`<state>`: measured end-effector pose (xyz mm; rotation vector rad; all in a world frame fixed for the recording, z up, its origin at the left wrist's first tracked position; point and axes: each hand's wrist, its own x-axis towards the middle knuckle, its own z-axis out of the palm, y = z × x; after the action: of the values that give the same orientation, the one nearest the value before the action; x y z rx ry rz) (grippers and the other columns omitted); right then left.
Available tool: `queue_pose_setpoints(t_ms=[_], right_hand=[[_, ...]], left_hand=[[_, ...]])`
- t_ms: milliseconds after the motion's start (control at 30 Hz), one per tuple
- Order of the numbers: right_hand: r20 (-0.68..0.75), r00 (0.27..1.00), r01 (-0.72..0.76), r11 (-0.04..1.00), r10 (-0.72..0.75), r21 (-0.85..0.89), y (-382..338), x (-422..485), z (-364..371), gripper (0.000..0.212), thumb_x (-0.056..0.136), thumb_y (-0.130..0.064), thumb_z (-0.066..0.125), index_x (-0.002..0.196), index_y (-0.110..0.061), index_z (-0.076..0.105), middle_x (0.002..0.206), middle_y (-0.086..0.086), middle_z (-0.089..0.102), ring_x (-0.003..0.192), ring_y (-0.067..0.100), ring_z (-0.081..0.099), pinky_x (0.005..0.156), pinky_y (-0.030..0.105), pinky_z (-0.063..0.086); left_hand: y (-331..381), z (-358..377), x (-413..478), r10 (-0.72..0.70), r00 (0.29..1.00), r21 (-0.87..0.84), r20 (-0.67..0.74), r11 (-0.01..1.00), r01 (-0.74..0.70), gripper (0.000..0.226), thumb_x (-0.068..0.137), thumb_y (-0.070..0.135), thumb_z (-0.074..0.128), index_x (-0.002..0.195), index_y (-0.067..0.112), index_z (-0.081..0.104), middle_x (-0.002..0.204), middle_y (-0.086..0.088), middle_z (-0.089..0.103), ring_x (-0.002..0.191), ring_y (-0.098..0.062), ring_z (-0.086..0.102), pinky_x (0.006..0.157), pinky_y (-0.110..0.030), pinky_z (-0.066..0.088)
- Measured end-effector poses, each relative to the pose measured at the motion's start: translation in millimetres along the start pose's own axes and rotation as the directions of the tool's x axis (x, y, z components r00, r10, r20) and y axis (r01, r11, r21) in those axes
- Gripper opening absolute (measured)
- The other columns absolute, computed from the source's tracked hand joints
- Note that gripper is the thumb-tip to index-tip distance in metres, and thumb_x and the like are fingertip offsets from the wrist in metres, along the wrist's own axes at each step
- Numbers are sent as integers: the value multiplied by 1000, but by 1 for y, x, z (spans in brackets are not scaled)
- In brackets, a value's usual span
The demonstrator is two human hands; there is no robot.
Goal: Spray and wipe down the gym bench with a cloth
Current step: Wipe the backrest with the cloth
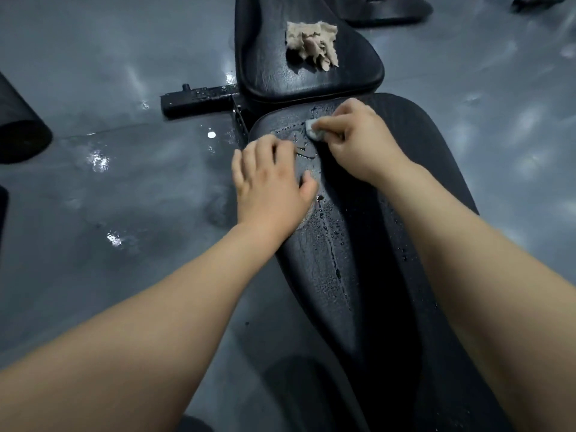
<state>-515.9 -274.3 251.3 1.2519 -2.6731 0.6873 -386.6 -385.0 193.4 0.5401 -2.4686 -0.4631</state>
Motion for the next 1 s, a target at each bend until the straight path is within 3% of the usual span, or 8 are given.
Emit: queue_pose_setpoints(t_ms=[200, 367, 433, 633, 700, 800, 867, 1000], right_hand=[[73, 984, 166, 986, -165, -6, -2, -19, -6, 25, 94, -18, 66, 115, -27, 77, 101, 4, 59, 95, 26, 58, 88, 29, 44], [-170, 982, -74, 997, 77, 22, -5, 44, 17, 31, 93, -20, 56, 113, -28, 78, 105, 10, 60, 101, 33, 60, 95, 33, 45], [-187, 977, -97, 995, 102, 36, -14, 46, 25, 34, 92, -16, 54, 113, -28, 78, 108, 8, 61, 103, 34, 56, 94, 29, 40], [68, 958, 274, 958, -280, 87, -12, -2, 12, 30, 93, -15, 62, 116, -28, 76, 102, 1, 59, 93, 17, 48, 87, 10, 31], [80, 956, 281, 959, -283, 34, -6, 13, 6, 27, 94, -20, 64, 116, -30, 76, 101, 2, 59, 93, 20, 51, 90, 12, 34], [-87, 991, 98, 995, -101, -32, -5, 52, 17, 27, 95, -24, 60, 115, -33, 77, 104, 9, 60, 98, 35, 57, 93, 31, 42], [-100, 995, 20, 999, -24, -35, -13, 67, 28, 29, 95, -23, 58, 114, -36, 76, 109, 8, 59, 103, 38, 55, 93, 29, 40], [86, 961, 256, 964, -261, 70, -28, 45, 24, 28, 95, -26, 60, 118, -32, 75, 107, 1, 59, 102, 25, 56, 94, 26, 39]], left_hand=[[2, 11, -14, -366, 925, -140, -105, 926, 351, 98, 75, 61, 66, 150, 6, 35, 149, -12, 39, 139, -32, 35, 118, -45, 29], [2, 12, -13, -367, 927, -150, -80, 924, 353, 104, 75, 63, 64, 155, 7, 28, 149, -10, 36, 139, -28, 35, 117, -42, 32], [2, 11, -14, -374, 923, -164, -85, 919, 357, 103, 74, 62, 64, 155, 8, 29, 148, -9, 37, 139, -27, 35, 116, -42, 33], [-1, 13, -14, -398, 915, -262, -59, 891, 370, 102, 73, 57, 71, 155, 11, 29, 147, -7, 35, 139, -26, 34, 116, -39, 32], [-2, 13, -14, -407, 911, -294, -63, 880, 373, 102, 74, 57, 72, 155, 12, 30, 145, -6, 35, 139, -25, 35, 117, -35, 29], [-3, 14, -15, -410, 910, -310, -56, 874, 374, 101, 74, 57, 72, 155, 12, 30, 144, -5, 35, 139, -23, 34, 117, -32, 26], [-3, 14, -16, -413, 909, -320, -53, 870, 376, 101, 74, 57, 72, 155, 13, 30, 144, -5, 35, 139, -23, 34, 117, -33, 28], [-5, 13, -15, -415, 909, -330, -36, 864, 381, 102, 72, 56, 73, 155, 14, 29, 144, -3, 34, 139, -22, 34, 117, -33, 29]])
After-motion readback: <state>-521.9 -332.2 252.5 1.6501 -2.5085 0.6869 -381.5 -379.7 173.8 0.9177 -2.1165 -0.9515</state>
